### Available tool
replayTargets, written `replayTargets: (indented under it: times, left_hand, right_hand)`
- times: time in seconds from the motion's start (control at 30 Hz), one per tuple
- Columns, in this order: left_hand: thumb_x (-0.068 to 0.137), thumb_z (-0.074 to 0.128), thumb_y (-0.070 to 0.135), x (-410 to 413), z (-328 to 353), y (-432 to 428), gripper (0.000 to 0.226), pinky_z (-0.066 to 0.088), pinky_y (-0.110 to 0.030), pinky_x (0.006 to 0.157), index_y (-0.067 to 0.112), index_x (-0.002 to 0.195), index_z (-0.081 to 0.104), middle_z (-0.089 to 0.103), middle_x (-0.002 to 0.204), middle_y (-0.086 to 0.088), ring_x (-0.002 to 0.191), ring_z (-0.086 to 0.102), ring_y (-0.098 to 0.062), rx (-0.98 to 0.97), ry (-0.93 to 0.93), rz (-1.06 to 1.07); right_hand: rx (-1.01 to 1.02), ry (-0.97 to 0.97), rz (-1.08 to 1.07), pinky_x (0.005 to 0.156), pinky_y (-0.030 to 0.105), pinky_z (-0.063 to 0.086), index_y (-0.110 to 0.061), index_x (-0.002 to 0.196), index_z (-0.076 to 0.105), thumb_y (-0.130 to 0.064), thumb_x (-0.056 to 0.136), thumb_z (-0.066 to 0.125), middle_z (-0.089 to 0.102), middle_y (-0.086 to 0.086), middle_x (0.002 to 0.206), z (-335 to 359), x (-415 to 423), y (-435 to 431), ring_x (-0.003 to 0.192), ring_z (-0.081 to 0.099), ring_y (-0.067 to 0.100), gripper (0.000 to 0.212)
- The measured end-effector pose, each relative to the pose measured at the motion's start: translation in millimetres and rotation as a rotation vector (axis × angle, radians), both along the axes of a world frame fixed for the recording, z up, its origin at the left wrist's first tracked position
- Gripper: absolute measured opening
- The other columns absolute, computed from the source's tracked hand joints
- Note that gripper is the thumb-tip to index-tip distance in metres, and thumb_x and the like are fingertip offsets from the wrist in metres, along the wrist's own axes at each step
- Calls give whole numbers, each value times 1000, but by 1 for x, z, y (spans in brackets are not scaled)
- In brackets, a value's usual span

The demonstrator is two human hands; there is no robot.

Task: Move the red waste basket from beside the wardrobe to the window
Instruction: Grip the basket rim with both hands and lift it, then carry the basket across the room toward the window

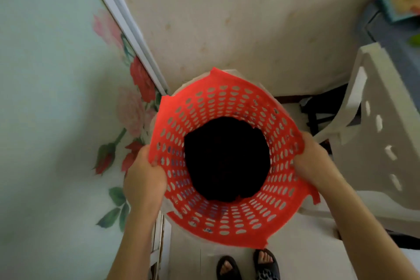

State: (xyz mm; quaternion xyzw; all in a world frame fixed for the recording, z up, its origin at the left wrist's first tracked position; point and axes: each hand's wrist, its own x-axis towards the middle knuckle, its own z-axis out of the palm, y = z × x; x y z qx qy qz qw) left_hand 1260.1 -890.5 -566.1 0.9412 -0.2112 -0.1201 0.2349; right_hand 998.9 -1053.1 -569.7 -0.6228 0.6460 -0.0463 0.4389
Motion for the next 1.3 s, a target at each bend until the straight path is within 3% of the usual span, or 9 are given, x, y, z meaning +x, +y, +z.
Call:
replayTargets:
  times: [0.2,0.3,0.47,0.6,0.73,0.87,1.03,1.1,1.3]
  left_hand:
    - [100,46,19,-7,71,1,24,26,-22,50,25,116,62,47,69,18,57,44,-6,-32,-25,4]
    - [99,45,16,-12,97,5,27,23,-19,48,26,118,62,46,71,21,56,38,3,-55,-36,-12]
    - [100,44,15,-20,134,19,33,29,-23,56,27,127,59,65,102,2,71,44,-12,-50,-37,-22]
    - [100,44,16,-21,149,32,31,32,-23,54,27,125,59,70,108,-2,74,55,-19,-26,-31,-68]
    - [96,44,21,-18,158,46,34,36,-32,74,30,126,58,70,115,-8,103,64,-36,-8,-23,-134]
    - [95,48,27,-19,169,57,29,43,-37,78,30,121,60,71,116,-9,104,65,-38,-23,-29,-174]
    - [97,48,27,-29,179,73,29,40,-35,75,32,123,59,70,117,-8,103,65,-38,-42,-34,-206]
    - [97,47,25,-35,183,79,30,39,-35,75,32,124,59,70,117,-8,104,65,-38,-43,-40,-212]
    - [94,46,24,-61,197,103,34,47,-39,82,34,124,57,71,114,-5,102,66,-35,-53,-46,-233]
  right_hand:
    - [-92,17,-5,51,32,50,-22,138,35,-19,89,51,47,-7,78,72,-7,4,62,62,21,52]
    - [-114,14,-4,60,42,56,-24,140,35,-18,88,52,46,-6,79,99,-11,10,65,62,25,55]
    - [-106,0,-11,70,48,57,-24,143,32,-17,88,56,54,4,96,131,-20,29,68,63,27,60]
    - [-76,-2,-30,73,52,58,-24,144,32,-14,88,56,58,9,107,145,-26,49,77,67,32,62]
    - [-101,7,-40,62,40,56,-17,138,38,-19,89,54,51,-4,79,158,-33,71,66,64,24,52]
    - [-140,19,-54,56,30,45,-13,136,41,-18,88,52,47,-5,74,169,-43,88,60,57,19,50]
    - [-145,9,-54,61,38,54,-14,137,39,-17,88,55,51,-4,76,183,-58,110,66,63,22,51]
    - [-151,16,-62,58,33,52,-16,135,40,-19,89,55,53,-3,76,186,-66,118,64,63,20,49]
    - [-184,12,-70,63,38,54,-14,131,44,-18,90,55,53,-5,74,200,-95,151,64,63,19,43]
